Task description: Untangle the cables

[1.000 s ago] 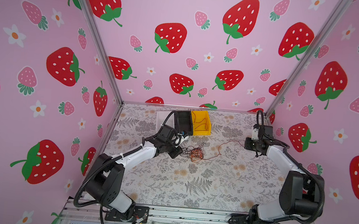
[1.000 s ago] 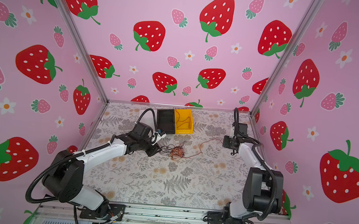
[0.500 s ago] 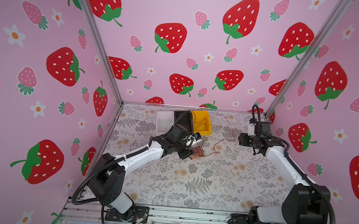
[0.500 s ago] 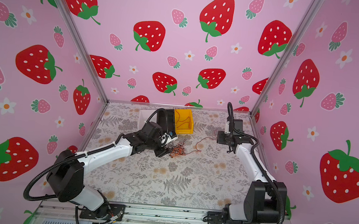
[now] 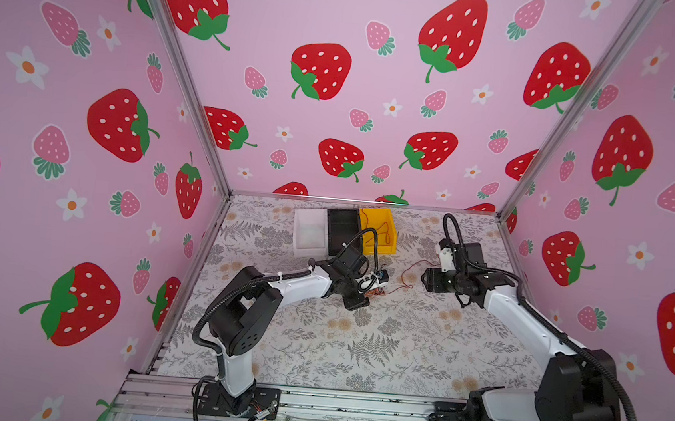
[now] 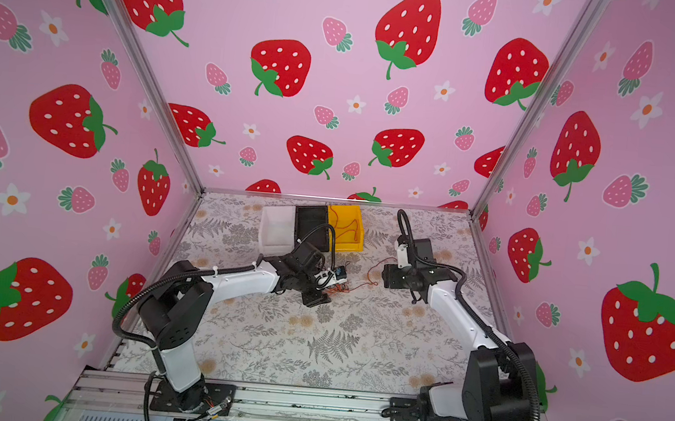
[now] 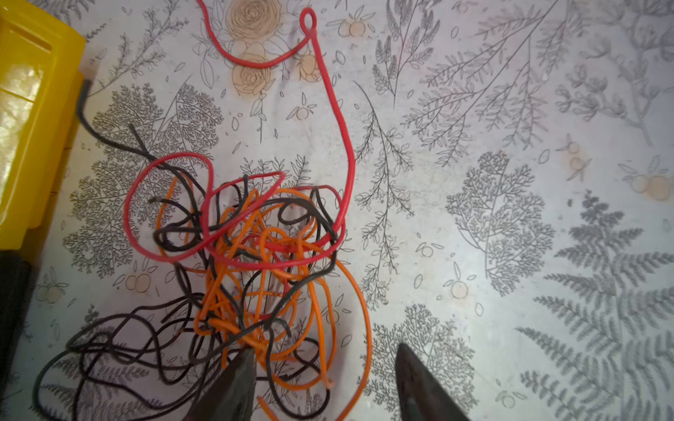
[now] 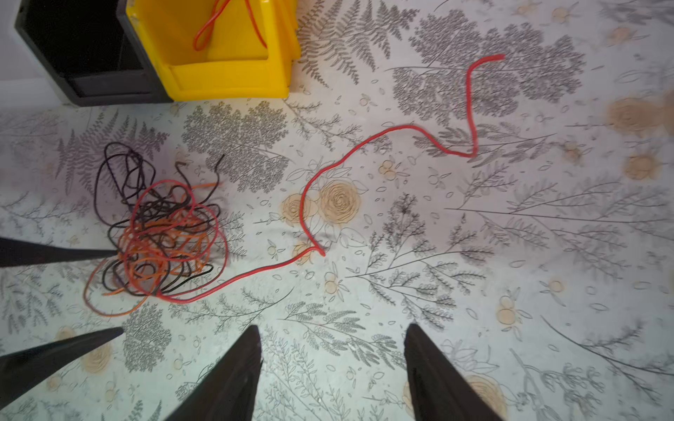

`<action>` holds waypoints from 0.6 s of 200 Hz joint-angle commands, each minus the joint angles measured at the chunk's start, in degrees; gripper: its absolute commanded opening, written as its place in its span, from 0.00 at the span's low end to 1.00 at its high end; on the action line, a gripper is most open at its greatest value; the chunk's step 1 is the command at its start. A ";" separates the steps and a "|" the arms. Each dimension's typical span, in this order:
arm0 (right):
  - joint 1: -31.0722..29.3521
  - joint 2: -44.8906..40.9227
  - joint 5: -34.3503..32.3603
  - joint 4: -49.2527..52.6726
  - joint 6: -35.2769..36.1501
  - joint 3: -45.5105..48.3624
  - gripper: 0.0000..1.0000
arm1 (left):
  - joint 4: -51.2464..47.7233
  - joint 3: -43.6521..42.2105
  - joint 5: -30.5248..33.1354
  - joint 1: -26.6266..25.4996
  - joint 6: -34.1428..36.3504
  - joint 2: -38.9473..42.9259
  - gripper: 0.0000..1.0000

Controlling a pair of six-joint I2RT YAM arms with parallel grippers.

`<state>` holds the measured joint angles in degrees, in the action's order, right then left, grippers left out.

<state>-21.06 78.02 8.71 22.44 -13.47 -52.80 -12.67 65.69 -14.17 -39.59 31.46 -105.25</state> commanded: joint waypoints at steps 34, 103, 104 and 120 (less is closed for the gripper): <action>-1.79 4.16 13.06 -8.97 -19.28 4.39 0.60 | 4.05 4.40 -1.91 -0.01 -0.29 -4.44 0.53; -5.25 5.10 15.15 -23.40 -48.05 11.13 0.61 | 4.35 4.55 -2.50 -0.01 -1.04 -5.74 0.28; -5.28 5.11 15.13 -23.75 -48.40 11.35 0.61 | 4.38 4.54 -2.51 -0.03 -1.05 -5.75 0.28; -5.64 6.39 15.07 -27.71 -52.42 13.47 0.61 | 4.92 4.27 -2.56 -0.01 -1.43 -5.75 0.23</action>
<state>-25.80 84.23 23.90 2.87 -53.10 -42.35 -8.75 68.34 -15.03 -39.59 29.95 -110.34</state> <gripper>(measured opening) 0.609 0.257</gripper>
